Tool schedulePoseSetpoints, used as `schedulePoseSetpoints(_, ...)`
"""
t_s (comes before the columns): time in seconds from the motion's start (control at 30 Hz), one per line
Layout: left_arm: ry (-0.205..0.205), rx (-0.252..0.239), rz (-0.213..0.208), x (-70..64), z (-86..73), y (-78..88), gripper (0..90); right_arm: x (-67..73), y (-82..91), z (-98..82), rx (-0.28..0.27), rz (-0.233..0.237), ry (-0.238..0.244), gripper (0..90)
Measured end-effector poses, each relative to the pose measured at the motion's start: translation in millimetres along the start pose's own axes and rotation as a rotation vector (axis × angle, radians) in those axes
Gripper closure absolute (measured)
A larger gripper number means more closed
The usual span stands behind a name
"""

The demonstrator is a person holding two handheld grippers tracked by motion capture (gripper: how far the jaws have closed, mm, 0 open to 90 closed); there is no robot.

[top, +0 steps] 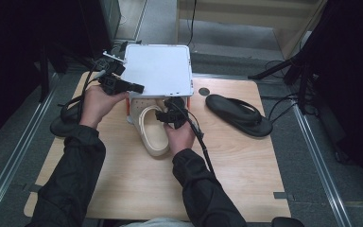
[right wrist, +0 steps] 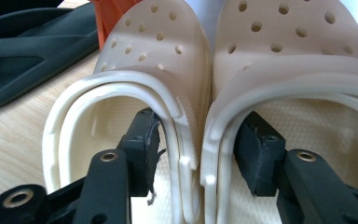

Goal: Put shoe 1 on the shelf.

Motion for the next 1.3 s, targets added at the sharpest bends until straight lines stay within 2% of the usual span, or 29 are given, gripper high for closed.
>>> schedulePoseSetpoints(0.17, 0.001, 0.000, 0.002, -0.3, 0.1, -0.1, 90.0, -0.9, 14.3, -2.2, -0.017, 0.006, 0.027, 54.5)
schedulePoseSetpoints(0.37, -0.003, 0.000, 0.008, -0.3, 0.1, 0.0, 90.0, 3.3, 33.4, -9.2, -0.010, 0.048, 0.065, 62.8)
schedulePoseSetpoints(0.43, -0.001, 0.000, 0.007, -0.2, 0.1, 0.0, 90.0, 6.2, 40.0, -12.6, -0.015, 0.058, 0.090, 63.8)
schedulePoseSetpoints(0.57, -0.004, 0.003, 0.010, -0.4, 0.0, 0.0, 90.0, 9.4, 49.4, -20.8, -0.025, 0.083, 0.091, 62.3)
schedulePoseSetpoints(0.67, -0.002, 0.001, 0.009, -0.5, 0.1, -0.1, 90.0, 12.1, 54.9, -29.3, -0.026, 0.098, 0.102, 65.2)
schedulePoseSetpoints(0.9, 0.002, -0.001, 0.007, -0.4, 0.2, -0.2, 90.0, 20.2, 61.2, -52.4, -0.008, 0.133, 0.137, 70.4)
schedulePoseSetpoints(1.03, 0.003, -0.002, 0.006, -0.3, 0.1, -0.1, 90.0, 25.7, 64.4, -66.3, 0.001, 0.171, 0.129, 73.9)
schedulePoseSetpoints(1.1, -0.005, -0.002, 0.008, 0.1, -0.1, 0.1, 90.0, 28.0, 65.7, -72.6, -0.005, 0.189, 0.121, 77.7)
schedulePoseSetpoints(1.3, -0.010, 0.000, 0.016, -1.2, 0.0, -0.4, 90.0, 32.1, 63.0, -91.1, 0.005, 0.204, 0.148, 88.9)
Point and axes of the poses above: each handheld gripper's, and its own axes: y roughly backward along the jaws, z roughly out of its top, x roughly to its left, the point moved 9 cm from there along -y, roughly forward along the jaws, and after that the axes turned 7 degrees about x, right-handed, at the moved point
